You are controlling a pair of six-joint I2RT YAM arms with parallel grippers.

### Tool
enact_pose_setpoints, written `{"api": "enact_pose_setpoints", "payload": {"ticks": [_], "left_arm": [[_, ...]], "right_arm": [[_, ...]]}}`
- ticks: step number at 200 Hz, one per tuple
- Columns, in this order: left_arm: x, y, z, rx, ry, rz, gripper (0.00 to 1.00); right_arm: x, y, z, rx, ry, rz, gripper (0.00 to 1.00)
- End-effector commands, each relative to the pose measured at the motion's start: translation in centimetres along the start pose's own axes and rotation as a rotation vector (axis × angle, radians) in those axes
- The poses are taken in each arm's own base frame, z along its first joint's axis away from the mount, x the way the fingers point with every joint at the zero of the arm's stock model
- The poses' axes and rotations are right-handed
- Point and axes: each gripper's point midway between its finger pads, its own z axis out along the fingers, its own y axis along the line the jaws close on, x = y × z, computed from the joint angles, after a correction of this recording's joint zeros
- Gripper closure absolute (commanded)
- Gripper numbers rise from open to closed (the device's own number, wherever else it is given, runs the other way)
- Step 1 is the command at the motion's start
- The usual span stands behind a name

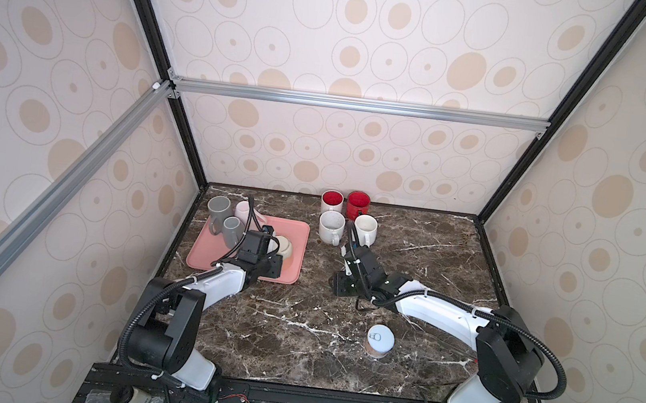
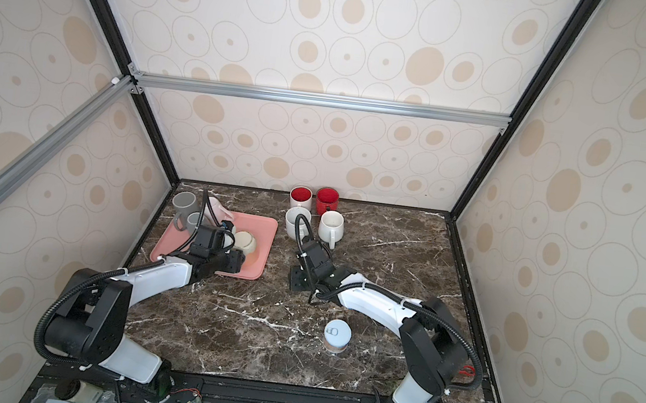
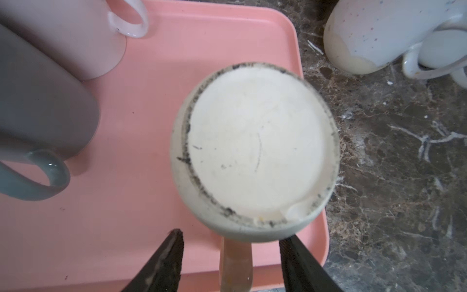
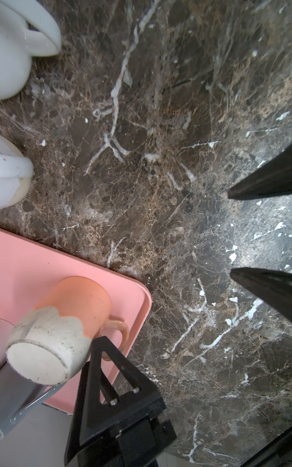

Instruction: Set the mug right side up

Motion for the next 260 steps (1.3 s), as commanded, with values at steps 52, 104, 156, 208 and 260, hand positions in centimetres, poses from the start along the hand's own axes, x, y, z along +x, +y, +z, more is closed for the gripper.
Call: {"api": "enact_pose_setpoints", "payload": {"ticks": [52,104,156,208,260], "left_arm": [[-0.1,-0.2,1.3,-0.005,0.036,-0.006,0.59],[-1.5,-0.6,-0.3,0.016,-0.01,-0.002,1.0],[-7.1,-3.5,-5.4,0.17,-0.181,-0.042,1.0],[-13.4,-8.1,-13.9,0.496,-0.506,-0.066,1.0],[-16.9,-12.0,-22.9,0.915,-0.75,-0.063,1.0]], "right_arm": [[-0.6,-0.3,-0.2,0.029,-0.01,-0.013,0.53],[-0.9,0.0,-0.1,0.014,-0.011,-0.009,0.53],[-2.4,-0.6,-1.5,-0.046,-0.064,0.082,0.53],[-7.3,1.8,-8.3,-0.247,-0.353,0.03,0.55],[-11.7,6.5,-14.7,-0.636,-0.51,0.08,0.55]]}}
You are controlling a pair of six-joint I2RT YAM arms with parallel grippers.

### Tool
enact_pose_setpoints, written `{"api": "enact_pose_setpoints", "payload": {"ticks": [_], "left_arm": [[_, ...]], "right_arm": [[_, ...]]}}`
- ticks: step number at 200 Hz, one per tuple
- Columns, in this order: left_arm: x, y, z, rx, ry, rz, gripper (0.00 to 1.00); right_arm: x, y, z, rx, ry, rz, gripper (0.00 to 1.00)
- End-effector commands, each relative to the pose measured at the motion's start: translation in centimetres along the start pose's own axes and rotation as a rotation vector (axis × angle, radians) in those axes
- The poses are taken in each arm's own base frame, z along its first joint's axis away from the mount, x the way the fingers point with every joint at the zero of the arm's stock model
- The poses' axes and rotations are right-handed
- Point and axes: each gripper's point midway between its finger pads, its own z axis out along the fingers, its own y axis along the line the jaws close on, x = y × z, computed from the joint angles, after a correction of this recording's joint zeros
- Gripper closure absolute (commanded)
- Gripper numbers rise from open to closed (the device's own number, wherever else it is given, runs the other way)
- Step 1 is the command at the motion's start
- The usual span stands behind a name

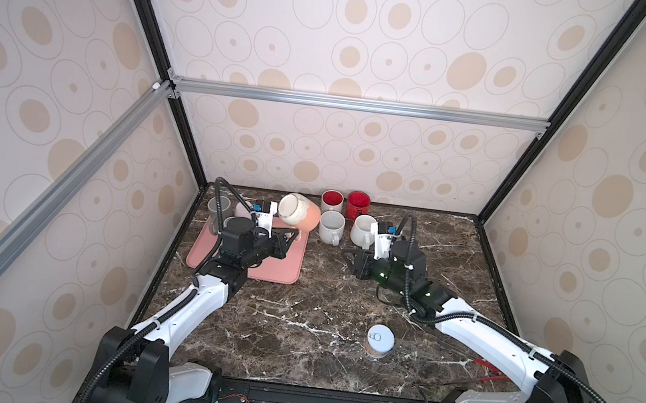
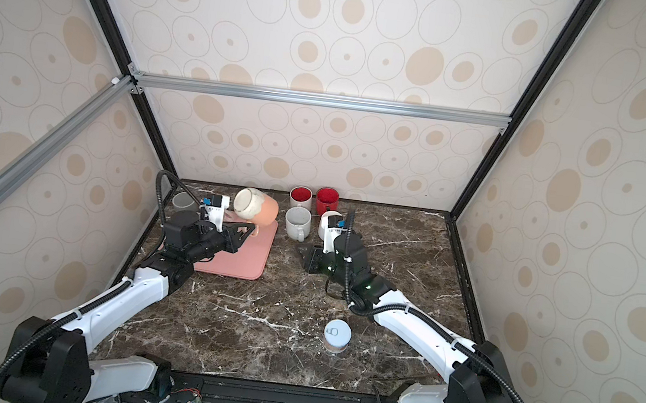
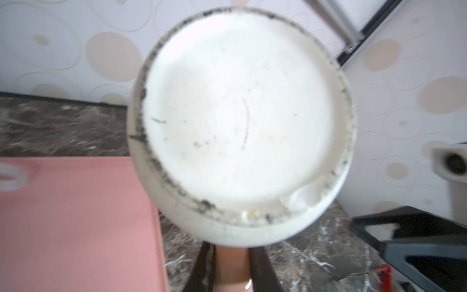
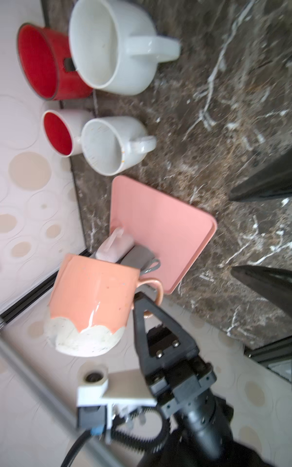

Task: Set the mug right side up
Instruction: 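Lift the mug with the left gripper while the right gripper grasps its rim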

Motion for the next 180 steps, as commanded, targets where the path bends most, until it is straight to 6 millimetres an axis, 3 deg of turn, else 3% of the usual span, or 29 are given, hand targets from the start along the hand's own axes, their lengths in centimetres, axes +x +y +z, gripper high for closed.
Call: {"api": "enact_pose_setpoints", "payload": {"ticks": [1,24,51,77,135,180], "left_arm": [[-7.1,-7.4,-2.5,0.325,-0.231,0.068,1.0],[-8.9,-10.1,-3.9,0.474,-0.295,0.039,1.0],[-10.0,-12.7,-5.7,0.659,-0.344,-0.002,1.0],[-10.2,-14.2,-6.6,0.773,-0.334,-0.01,1.0],[-9.3,-14.1,-6.4,0.793,-0.289,-0.037,1.0],[-9.2,-14.9,-7.5,0.913,-0.289,-0.094,1.0]], "right_arm": [[-2.8,4.6,-0.7,-0.253,-0.08,0.048,0.55],[-4.2,7.8,-0.6,-0.419,-0.085,0.066,0.58],[-4.3,10.9,-0.3,-0.604,-0.072,0.063,0.62],[-4.7,12.9,-0.4,-0.726,-0.093,0.09,0.52],[-5.6,14.1,-0.3,-0.737,-0.098,0.043,0.47],[-6.5,14.8,0.1,-0.748,-0.113,0.014,0.61]]}}
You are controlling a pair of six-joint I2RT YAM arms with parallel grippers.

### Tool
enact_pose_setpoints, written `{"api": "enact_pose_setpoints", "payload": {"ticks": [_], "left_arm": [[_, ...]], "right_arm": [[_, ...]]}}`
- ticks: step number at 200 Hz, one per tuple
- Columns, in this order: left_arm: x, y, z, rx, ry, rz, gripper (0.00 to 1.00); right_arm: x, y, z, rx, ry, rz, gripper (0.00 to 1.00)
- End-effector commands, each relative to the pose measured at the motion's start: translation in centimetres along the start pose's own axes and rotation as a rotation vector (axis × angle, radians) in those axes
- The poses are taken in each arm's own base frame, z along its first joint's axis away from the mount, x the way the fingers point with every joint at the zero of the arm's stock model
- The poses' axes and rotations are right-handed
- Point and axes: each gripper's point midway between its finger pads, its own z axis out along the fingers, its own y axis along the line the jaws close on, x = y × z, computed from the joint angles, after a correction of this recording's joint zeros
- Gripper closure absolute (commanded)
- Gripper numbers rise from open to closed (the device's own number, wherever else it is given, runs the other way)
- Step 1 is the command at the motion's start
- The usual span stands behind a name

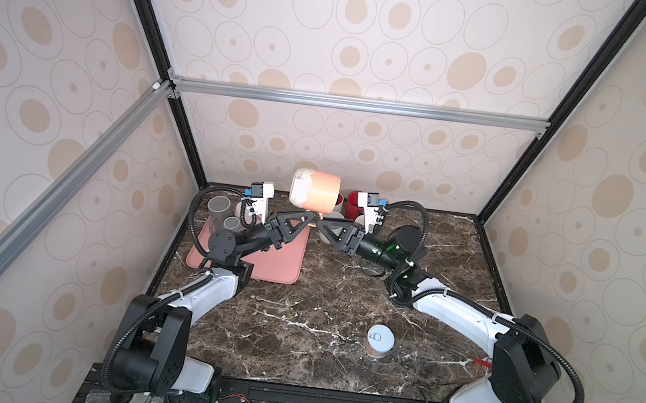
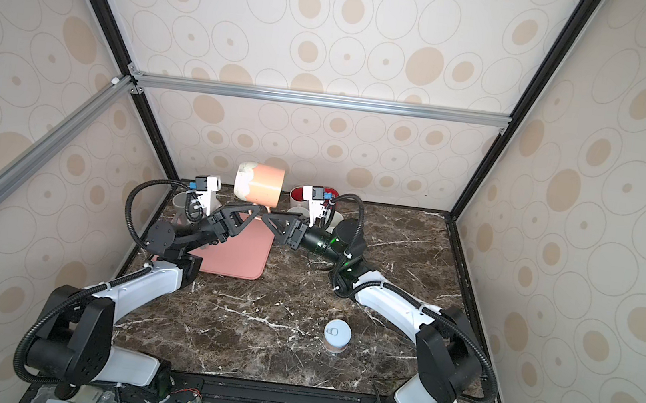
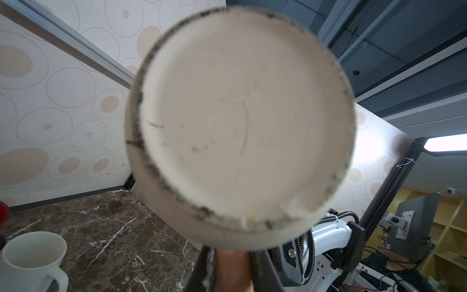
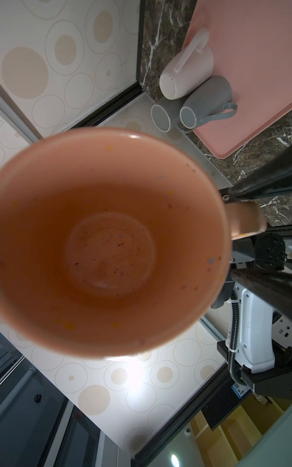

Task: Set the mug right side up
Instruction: 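Lift the mug with the left gripper while the right gripper grasps its rim, then hold the peach mug with both grippers and rotate it upright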

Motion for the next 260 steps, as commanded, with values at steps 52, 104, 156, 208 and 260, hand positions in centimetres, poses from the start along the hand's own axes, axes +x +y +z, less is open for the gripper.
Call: {"api": "enact_pose_setpoints", "payload": {"ticks": [52,104,156,208,260], "left_arm": [[-1.8,-5.0,-0.1,0.208,-0.052,0.077,1.0],[-1.8,-4.9,0.1,0.187,-0.029,0.076,1.0],[-1.6,-4.5,0.0,0.119,-0.022,0.106,0.62],[-1.4,-4.0,0.1,0.049,0.001,0.139,0.53],[-0.8,-2.3,-0.1,-0.054,0.044,0.159,0.52]], "right_arm": [[-1.0,1.7,2.0,-0.11,0.033,-0.015,0.75],[-1.3,1.5,2.3,-0.092,0.034,-0.032,1.0],[-2.3,1.8,0.9,-0.049,-0.023,-0.055,1.0],[-3.9,3.5,0.2,-0.06,-0.085,-0.108,1.0],[-5.0,3.9,-1.0,-0.017,-0.116,-0.173,1.0]]}}
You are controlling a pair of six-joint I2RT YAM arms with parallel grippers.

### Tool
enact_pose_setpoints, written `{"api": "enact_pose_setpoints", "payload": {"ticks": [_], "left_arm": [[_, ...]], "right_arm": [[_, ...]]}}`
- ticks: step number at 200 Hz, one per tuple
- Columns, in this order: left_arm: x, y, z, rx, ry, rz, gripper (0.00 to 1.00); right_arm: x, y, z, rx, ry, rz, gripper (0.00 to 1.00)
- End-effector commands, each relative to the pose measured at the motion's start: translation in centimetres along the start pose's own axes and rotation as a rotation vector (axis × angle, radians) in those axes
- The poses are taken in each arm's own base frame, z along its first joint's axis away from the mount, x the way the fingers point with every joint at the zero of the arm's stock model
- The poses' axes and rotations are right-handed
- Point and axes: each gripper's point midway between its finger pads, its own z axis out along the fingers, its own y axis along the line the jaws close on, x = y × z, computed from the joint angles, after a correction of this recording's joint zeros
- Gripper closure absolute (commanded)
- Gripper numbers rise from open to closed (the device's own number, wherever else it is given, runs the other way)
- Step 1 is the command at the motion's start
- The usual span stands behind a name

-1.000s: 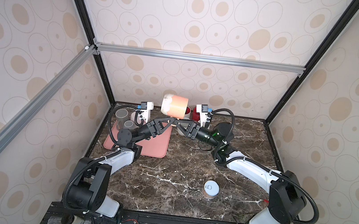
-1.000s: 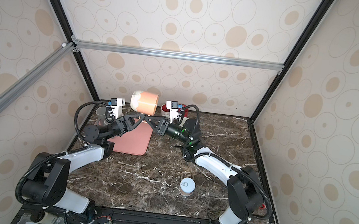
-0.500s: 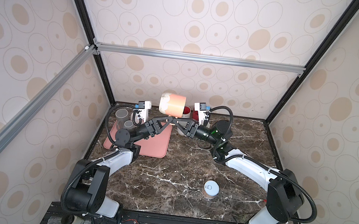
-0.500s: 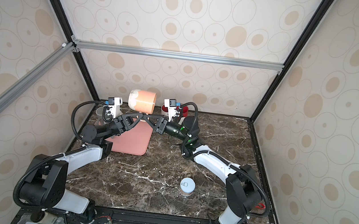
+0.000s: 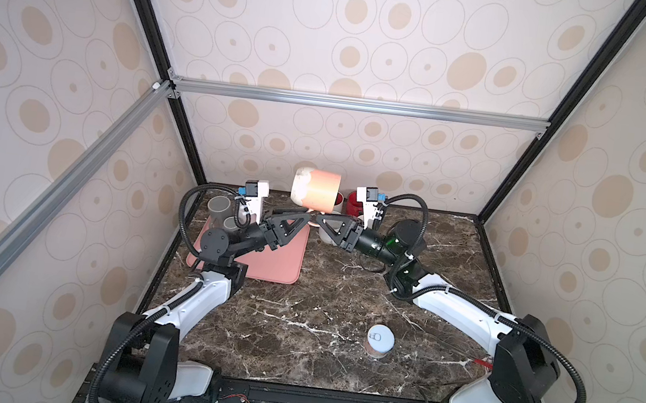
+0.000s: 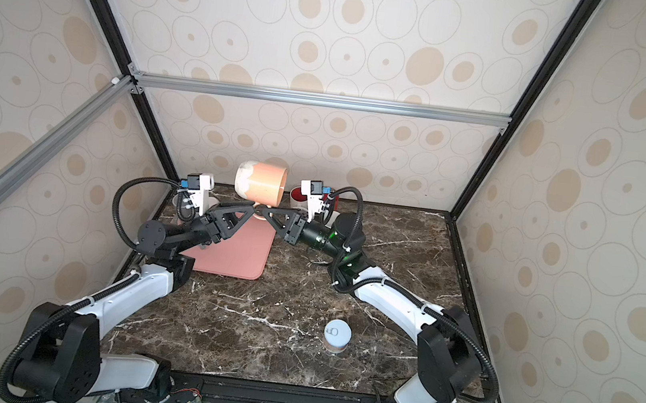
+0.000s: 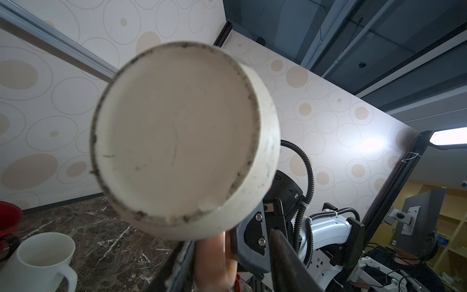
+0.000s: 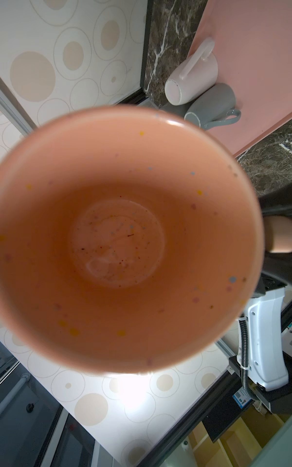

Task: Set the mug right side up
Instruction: 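Hold the peach mug with both grippers and rotate it upright, then open the left gripper while the right gripper carries the peach mug toward the white mugs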

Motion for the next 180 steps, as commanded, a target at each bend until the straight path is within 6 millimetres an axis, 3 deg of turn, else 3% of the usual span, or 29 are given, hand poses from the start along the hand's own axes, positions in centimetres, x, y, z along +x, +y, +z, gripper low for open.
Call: {"api": "enact_pose_setpoints", "payload": {"ticks": [1,48,95,116,137,180], "left_arm": [[-0.4,-0.7,0.2,-0.011,0.016,0.086,0.52],[0.4,0.4,-0.2,-0.056,0.031,0.074,0.53],[0.9,2.2,-1.1,-0.152,0.065,0.101,0.53],[1.5,3.9,-1.8,-0.236,0.093,0.11,0.53],[2.6,6.5,-2.6,-0.342,0.135,0.098,0.53],[4.5,10.1,-3.9,-0.424,0.179,0.007,0.55]], "right_arm": [[-4.2,4.0,-1.5,-0.051,-0.123,-0.149,1.0],[-5.0,2.6,-3.4,0.093,-0.118,-0.197,1.0],[-4.2,-2.1,-7.6,0.337,-0.088,-0.185,1.0],[-2.2,-5.8,-10.1,0.516,0.014,-0.156,1.0],[1.8,-10.4,-13.2,0.746,0.173,-0.082,1.0],[6.6,-14.5,-16.9,0.91,0.237,-0.005,1.0]]}}
